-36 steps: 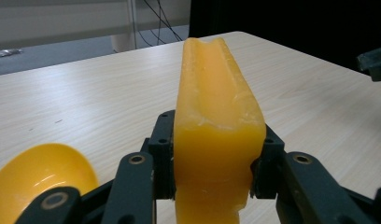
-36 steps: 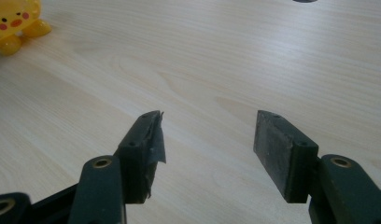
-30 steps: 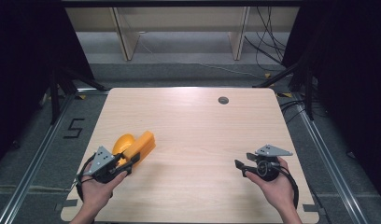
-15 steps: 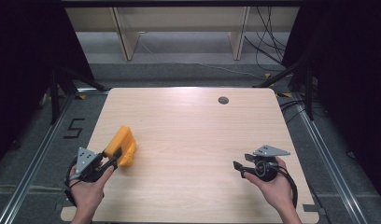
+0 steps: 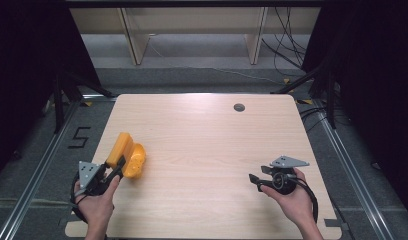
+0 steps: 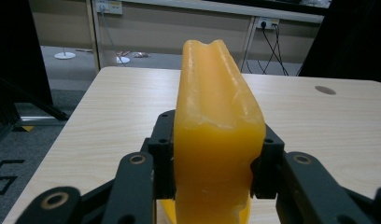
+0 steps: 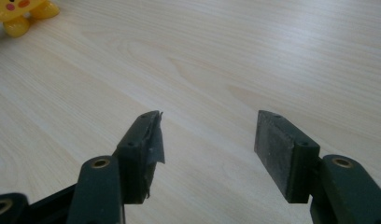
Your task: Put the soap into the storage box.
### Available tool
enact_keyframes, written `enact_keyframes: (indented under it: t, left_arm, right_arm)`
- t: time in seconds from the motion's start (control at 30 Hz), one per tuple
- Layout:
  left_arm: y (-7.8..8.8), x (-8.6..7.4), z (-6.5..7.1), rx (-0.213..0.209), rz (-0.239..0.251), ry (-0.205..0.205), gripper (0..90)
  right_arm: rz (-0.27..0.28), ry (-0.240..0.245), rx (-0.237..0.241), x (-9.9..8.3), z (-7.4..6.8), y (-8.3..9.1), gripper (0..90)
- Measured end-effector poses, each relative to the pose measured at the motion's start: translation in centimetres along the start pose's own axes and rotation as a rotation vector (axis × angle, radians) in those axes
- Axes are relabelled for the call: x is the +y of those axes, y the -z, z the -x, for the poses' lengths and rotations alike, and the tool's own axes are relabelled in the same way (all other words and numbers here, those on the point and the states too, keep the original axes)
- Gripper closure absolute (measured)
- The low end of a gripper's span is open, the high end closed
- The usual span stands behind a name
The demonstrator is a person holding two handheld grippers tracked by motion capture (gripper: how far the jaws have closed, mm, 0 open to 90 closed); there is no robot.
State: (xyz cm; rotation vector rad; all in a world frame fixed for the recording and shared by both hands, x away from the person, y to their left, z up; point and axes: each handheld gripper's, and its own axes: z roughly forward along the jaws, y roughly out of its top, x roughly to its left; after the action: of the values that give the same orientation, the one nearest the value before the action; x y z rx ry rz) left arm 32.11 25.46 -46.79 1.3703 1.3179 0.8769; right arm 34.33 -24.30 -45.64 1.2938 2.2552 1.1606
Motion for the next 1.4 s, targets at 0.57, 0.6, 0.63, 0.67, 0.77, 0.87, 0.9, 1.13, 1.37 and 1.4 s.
enact_keyframes:
  t: [0.57,0.6,0.63,0.67,0.77,0.87,0.9,1.13,1.37,1.4]
  left_arm:
    - [-1.5,0.3,0.5,0.032,0.009,-0.048,60.4]
    - [-1.5,0.3,0.5,0.033,0.01,-0.046,60.4]
    - [-1.6,0.3,0.6,0.034,0.009,-0.049,60.4]
    - [-1.6,0.2,0.6,0.035,0.01,-0.05,60.4]
    - [-1.8,-0.2,0.6,0.037,-0.003,-0.04,60.4]
    - [-2.1,-0.6,0.8,0.034,-0.008,-0.047,60.4]
    - [-2.2,-0.7,0.9,0.038,-0.013,-0.048,60.4]
    - [-2.5,-0.8,0.9,0.046,-0.011,-0.061,60.4]
    - [-2.5,-1.1,1.0,0.055,-0.015,-0.079,60.4]
    - [-2.6,-1.2,1.0,0.061,-0.019,-0.075,60.4]
  right_arm:
    - [0.019,0.03,-0.023,0.1,0.2,0.2,41.8]
    - [0.022,0.028,-0.019,0.1,0.2,0.1,41.8]
    - [0.02,0.016,0.001,0.1,0.1,0.0,41.8]
    - [0.021,0.022,-0.014,0.1,0.1,0.2,41.8]
    - [0.014,0.006,0.001,0.1,0.0,0.0,41.8]
    - [0.016,0.016,-0.014,0.1,0.1,0.1,41.8]
    - [0.016,0.016,-0.014,0.1,0.1,0.1,41.8]
    - [0.016,0.012,0.009,0.1,0.1,-0.1,41.8]
    - [0.01,0.012,0.002,0.1,0.1,0.0,41.7]
    - [0.01,0.012,0.003,0.1,0.1,0.0,41.7]
